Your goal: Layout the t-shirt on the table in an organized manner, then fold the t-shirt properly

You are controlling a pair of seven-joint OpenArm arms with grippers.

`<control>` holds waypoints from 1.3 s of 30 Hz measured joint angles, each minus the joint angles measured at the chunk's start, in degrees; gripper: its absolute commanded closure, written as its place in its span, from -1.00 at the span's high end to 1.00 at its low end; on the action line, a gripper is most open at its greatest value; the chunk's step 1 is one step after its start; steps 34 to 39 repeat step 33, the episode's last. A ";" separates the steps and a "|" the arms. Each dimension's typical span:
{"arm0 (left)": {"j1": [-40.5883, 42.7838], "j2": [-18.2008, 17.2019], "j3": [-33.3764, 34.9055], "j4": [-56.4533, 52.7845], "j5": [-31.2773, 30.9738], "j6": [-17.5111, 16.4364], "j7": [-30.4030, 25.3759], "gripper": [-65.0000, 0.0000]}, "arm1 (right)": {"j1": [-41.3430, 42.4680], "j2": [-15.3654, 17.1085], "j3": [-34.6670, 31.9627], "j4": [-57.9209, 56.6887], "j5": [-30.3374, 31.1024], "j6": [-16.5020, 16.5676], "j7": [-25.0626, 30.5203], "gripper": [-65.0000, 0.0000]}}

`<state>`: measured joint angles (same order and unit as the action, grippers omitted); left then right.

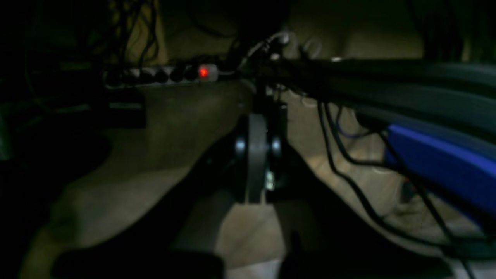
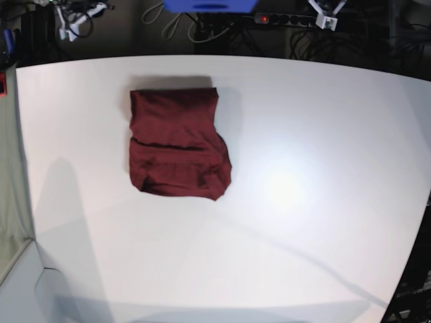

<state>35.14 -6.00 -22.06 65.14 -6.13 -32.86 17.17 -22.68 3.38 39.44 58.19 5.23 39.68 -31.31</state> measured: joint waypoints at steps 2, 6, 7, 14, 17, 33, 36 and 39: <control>-4.87 -0.37 0.02 -10.38 0.87 0.81 -1.84 -0.99 | 0.31 -0.85 -3.41 -3.78 0.26 0.11 4.39 -1.00; -14.91 -0.79 0.02 -32.28 4.63 0.24 -12.37 -0.99 | 1.46 -0.94 -9.51 -14.38 0.11 -0.07 16.55 -1.00; -16.26 -0.87 0.15 -36.11 6.12 0.26 -15.34 -0.99 | 1.79 -0.87 -10.84 -17.49 0.07 -0.11 18.84 -1.00; -24.83 -1.05 5.51 -59.41 9.88 0.96 -28.50 -0.99 | 6.82 -0.87 -17.42 -39.12 0.04 -13.68 41.57 -1.00; -27.61 -0.92 5.66 -62.18 9.84 1.16 -28.81 -0.99 | 8.33 -2.16 -20.15 -45.66 0.59 -25.00 50.40 -1.00; -31.26 -0.24 5.68 -61.99 9.75 24.09 -26.53 -0.99 | 8.79 -3.30 -30.51 -47.36 -0.02 -51.82 55.60 -1.00; -31.26 -0.24 5.68 -61.99 9.75 24.09 -26.53 -0.99 | 8.79 -3.30 -30.51 -47.36 -0.02 -51.82 55.60 -1.00; -31.26 -0.24 5.68 -61.99 9.75 24.09 -26.53 -0.99 | 8.79 -3.30 -30.51 -47.36 -0.02 -51.82 55.60 -1.00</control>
